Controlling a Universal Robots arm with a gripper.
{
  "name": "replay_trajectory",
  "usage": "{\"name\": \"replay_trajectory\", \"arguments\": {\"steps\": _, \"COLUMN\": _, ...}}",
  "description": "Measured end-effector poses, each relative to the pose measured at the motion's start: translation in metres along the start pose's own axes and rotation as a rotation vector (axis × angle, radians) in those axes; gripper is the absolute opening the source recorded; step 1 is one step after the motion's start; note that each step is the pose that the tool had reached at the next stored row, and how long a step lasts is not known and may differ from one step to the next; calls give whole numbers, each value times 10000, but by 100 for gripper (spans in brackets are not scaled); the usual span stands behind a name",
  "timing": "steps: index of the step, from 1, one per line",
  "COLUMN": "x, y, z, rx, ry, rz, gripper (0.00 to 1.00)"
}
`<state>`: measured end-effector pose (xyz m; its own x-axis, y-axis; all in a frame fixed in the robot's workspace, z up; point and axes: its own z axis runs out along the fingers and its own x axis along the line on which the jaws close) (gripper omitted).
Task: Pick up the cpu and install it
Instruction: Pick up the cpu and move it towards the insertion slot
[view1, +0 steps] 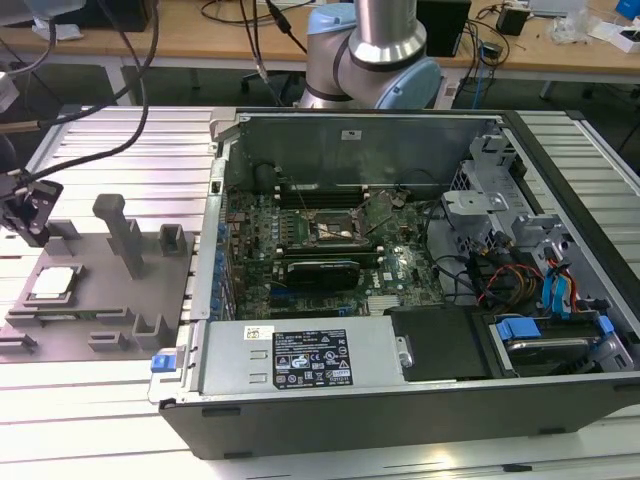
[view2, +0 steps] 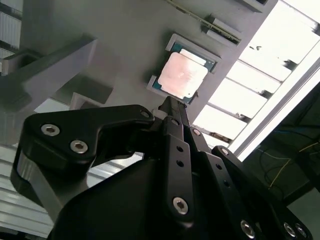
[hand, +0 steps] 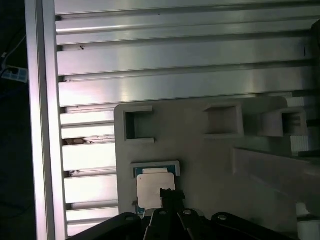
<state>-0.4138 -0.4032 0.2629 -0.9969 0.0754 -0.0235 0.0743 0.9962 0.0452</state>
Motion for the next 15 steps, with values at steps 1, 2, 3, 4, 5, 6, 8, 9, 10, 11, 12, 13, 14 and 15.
{"name": "replay_trajectory", "arguments": {"steps": 1, "x": 22, "y": -5, "z": 46, "rx": 1, "ry": 2, "rz": 1, "gripper": 11}}
{"name": "replay_trajectory", "arguments": {"steps": 2, "x": 38, "y": -9, "z": 78, "rx": 0, "ry": 2, "rz": -1, "gripper": 11}}
{"name": "replay_trajectory", "arguments": {"steps": 3, "x": 48, "y": -10, "z": 97, "rx": 0, "ry": 1, "rz": 0, "gripper": 11}}
{"name": "replay_trajectory", "arguments": {"steps": 4, "x": 58, "y": -11, "z": 113, "rx": -1, "ry": 0, "rz": 0, "gripper": 11}}
{"name": "replay_trajectory", "arguments": {"steps": 5, "x": 80, "y": -15, "z": 151, "rx": -1, "ry": -2, "rz": -1, "gripper": 11}}
{"name": "replay_trajectory", "arguments": {"steps": 6, "x": 92, "y": -16, "z": 168, "rx": 0, "ry": 0, "rz": 0, "gripper": 11}}
{"name": "replay_trajectory", "arguments": {"steps": 8, "x": 113, "y": -19, "z": 198, "rx": -1, "ry": -1, "rz": 0, "gripper": 11}}
{"name": "replay_trajectory", "arguments": {"steps": 9, "x": 119, "y": -20, "z": 209, "rx": -1, "ry": -1, "rz": 0, "gripper": 11}}
{"name": "replay_trajectory", "arguments": {"steps": 10, "x": 127, "y": -21, "z": 222, "rx": -1, "ry": -1, "rz": -1, "gripper": 11}}
{"name": "replay_trajectory", "arguments": {"steps": 11, "x": 133, "y": -24, "z": 236, "rx": 0, "ry": 0, "rz": -2, "gripper": 11}}
{"name": "replay_trajectory", "arguments": {"steps": 12, "x": 141, "y": -30, "z": 266, "rx": 1, "ry": 2, "rz": -2, "gripper": 11}}
{"name": "replay_trajectory", "arguments": {"steps": 13, "x": 144, "y": -34, "z": 285, "rx": 0, "ry": 1, "rz": -1, "gripper": 11}}
{"name": "replay_trajectory", "arguments": {"steps": 14, "x": 146, "y": -40, "z": 305, "rx": 0, "ry": 1, "rz": -1, "gripper": 11}}
{"name": "replay_trajectory", "arguments": {"steps": 15, "x": 148, "y": -50, "z": 325, "rx": 0, "ry": 1, "rz": -1, "gripper": 11}}
